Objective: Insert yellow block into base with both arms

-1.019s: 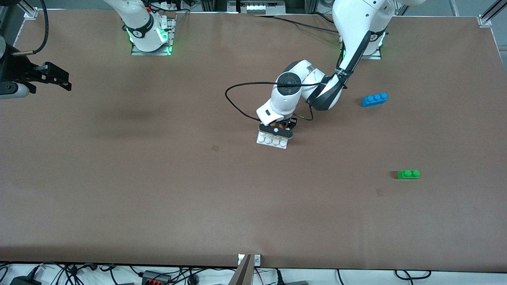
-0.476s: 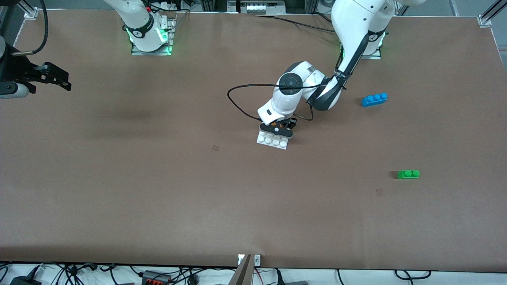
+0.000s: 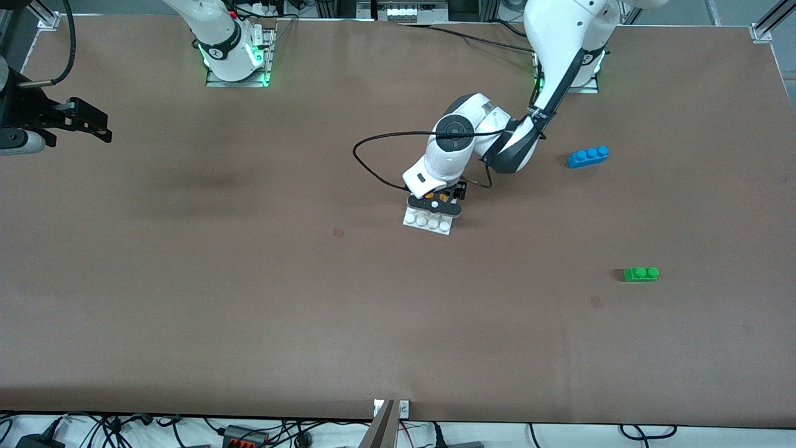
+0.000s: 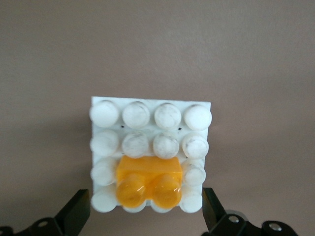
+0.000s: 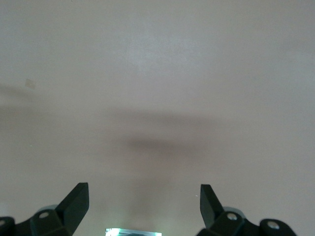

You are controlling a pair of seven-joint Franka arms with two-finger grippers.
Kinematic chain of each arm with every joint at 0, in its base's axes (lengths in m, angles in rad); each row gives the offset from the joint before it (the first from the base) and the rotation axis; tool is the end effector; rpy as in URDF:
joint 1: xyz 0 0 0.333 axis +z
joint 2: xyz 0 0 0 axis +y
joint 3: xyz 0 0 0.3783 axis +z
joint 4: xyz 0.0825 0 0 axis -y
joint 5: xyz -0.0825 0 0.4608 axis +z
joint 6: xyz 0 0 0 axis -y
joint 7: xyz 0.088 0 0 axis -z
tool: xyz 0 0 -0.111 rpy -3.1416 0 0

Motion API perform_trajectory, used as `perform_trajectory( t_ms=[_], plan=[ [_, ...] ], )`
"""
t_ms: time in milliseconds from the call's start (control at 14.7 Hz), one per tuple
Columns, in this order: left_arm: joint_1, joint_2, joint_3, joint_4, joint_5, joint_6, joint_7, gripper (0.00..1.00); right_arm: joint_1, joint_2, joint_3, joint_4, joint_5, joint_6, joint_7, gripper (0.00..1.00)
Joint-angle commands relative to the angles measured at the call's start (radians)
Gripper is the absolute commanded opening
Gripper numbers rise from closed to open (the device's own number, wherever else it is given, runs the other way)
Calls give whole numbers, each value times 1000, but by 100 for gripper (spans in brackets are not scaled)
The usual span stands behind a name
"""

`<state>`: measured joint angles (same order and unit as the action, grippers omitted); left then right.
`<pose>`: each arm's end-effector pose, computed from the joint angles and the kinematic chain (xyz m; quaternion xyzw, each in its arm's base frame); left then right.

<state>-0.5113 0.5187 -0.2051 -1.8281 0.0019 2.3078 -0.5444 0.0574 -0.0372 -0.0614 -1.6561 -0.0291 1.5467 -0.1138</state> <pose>0.5578 -0.4714 0.2495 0.9959 -0.0741 -0.0410 0.0320 0.6124 -0.0065 0.6573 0.9977 0.0551 -0.0368 0.0113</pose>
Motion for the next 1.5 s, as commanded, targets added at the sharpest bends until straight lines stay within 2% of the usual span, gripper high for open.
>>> perform_trajectory(
  t_ms=[0,136,544,748,883,1019,1223,1427],
  plan=[
    [89,-80,-19,15,-36,-103,7,100,1,-9,0,6,-8,-14,5,100],
    [144,-124,-17,15,-97,-149,7,100,1,-9,0,6,-8,-14,5,100],
    [379,-334,-5,3,-102,-348,9,100,-2,-9,-1,6,-6,-13,6,100],
    [457,-420,21,15,-89,-465,21,100,-1,-9,-1,6,-6,-13,6,100],
    [517,-448,59,41,-91,-526,168,100,-1,-9,-1,6,-6,-13,6,100],
    [528,-474,151,56,-105,-594,341,100,-1,-10,-1,6,-6,-13,6,100],
    [528,-506,159,133,-89,-709,347,100,-1,-10,0,4,-6,-13,71,100],
    [528,-503,161,164,-86,-741,351,100,1,-10,3,4,-6,-13,91,100]
  ],
)
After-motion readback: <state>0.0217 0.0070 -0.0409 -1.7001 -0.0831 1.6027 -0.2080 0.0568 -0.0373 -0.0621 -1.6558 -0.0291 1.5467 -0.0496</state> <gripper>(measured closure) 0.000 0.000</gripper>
